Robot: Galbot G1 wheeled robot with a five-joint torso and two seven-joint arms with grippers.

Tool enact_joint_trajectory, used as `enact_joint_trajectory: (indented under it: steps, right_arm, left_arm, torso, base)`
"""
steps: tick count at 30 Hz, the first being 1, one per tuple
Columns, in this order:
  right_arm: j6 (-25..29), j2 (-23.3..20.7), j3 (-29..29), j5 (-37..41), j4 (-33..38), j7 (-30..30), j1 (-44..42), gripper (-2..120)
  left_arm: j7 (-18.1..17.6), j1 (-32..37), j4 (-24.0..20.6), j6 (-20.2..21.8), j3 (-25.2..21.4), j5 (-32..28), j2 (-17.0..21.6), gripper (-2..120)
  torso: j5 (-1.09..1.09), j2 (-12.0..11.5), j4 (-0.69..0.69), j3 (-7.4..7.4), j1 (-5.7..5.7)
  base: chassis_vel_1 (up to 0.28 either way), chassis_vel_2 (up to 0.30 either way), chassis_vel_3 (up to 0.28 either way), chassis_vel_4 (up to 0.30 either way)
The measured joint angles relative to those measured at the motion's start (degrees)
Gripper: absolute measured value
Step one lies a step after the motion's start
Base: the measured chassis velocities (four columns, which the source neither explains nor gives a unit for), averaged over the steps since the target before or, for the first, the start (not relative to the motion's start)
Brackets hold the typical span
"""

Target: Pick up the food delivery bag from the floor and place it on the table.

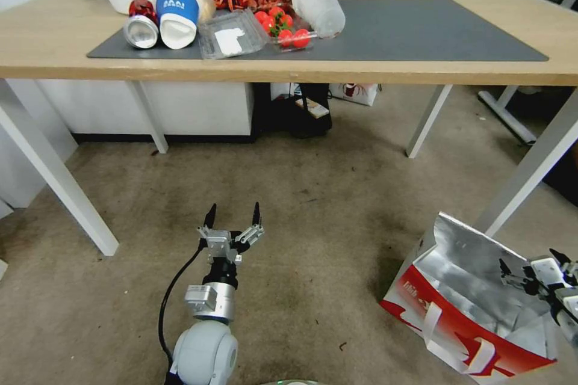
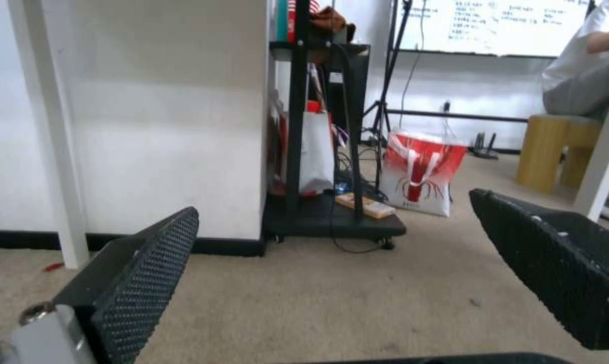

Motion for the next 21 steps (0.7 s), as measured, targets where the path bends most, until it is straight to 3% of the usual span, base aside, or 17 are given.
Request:
enact_joint_trajectory:
  steps: [16, 21]
  right_arm:
    - [0.0, 0.7, -0.4, -1.8, -2.5, -1.6, -0.2, 100]
    - [-0.2, 1.1, -0.3, -2.4, -2.3, -2.1, -0.4, 88]
  left_arm:
    - [-0.8, -0.4, 1.1, -0.9, 0.6, 1.7, -0.4, 100]
    - [-1.2, -0.6, 1.2, -1.1, 0.6, 1.8, -0.4, 100]
  torso:
    - [0.08, 0.0, -0.01, 0.00, 0.00]
    - [0.07, 0.0, 0.01, 0.00, 0.01]
  base:
    - [0.000, 0.000, 0.000, 0.000]
    - [0.000, 0.000, 0.000, 0.000]
